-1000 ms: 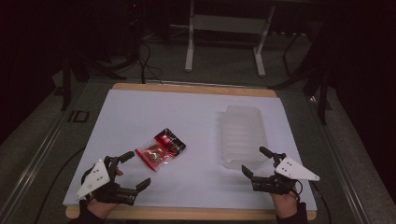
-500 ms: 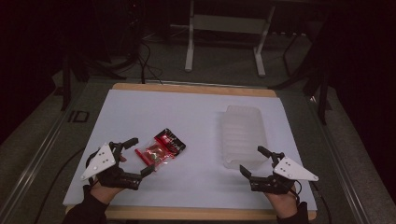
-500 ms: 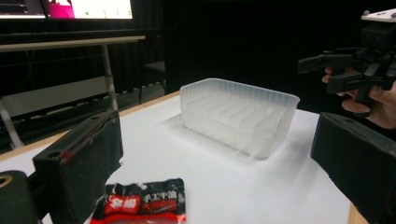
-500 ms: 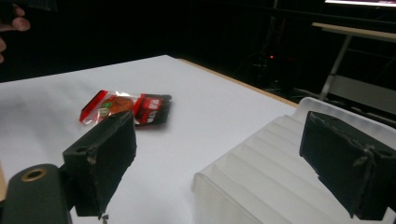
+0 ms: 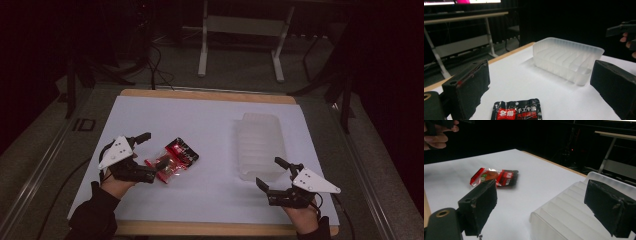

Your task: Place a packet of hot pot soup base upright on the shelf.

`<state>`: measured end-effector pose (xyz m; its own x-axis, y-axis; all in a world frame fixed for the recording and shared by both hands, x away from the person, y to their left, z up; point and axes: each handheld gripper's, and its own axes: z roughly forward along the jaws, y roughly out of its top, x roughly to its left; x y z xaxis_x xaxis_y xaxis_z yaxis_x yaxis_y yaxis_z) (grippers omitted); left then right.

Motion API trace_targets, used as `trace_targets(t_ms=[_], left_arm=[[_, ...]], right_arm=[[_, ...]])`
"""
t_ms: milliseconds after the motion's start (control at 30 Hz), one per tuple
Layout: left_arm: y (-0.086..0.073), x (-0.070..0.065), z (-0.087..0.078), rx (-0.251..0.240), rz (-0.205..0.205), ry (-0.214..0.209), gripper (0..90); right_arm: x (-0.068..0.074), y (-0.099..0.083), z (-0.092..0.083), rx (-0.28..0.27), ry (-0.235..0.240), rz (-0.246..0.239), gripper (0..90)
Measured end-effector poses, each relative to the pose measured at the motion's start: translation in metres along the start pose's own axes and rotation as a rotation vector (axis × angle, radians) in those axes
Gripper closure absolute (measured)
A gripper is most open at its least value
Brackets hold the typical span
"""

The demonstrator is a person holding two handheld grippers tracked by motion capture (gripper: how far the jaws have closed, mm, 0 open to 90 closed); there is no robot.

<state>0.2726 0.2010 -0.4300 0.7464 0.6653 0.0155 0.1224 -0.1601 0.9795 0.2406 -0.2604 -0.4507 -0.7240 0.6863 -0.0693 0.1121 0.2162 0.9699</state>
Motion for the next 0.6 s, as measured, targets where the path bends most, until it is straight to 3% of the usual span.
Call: trace_targets(t_ms=[233,600], left_arm=[[-0.006,0.013,0.024,0.044,-0.021,0.044,5.9],[-0.018,0.034,0.060,0.128,-0.038,0.056,14.3]], right_arm=[[0.000,0.000,0.000,-0.008,0.007,-0.002,12.7],[0.000,-0.002,0.002,0.001,0.013,0.005,13.1]])
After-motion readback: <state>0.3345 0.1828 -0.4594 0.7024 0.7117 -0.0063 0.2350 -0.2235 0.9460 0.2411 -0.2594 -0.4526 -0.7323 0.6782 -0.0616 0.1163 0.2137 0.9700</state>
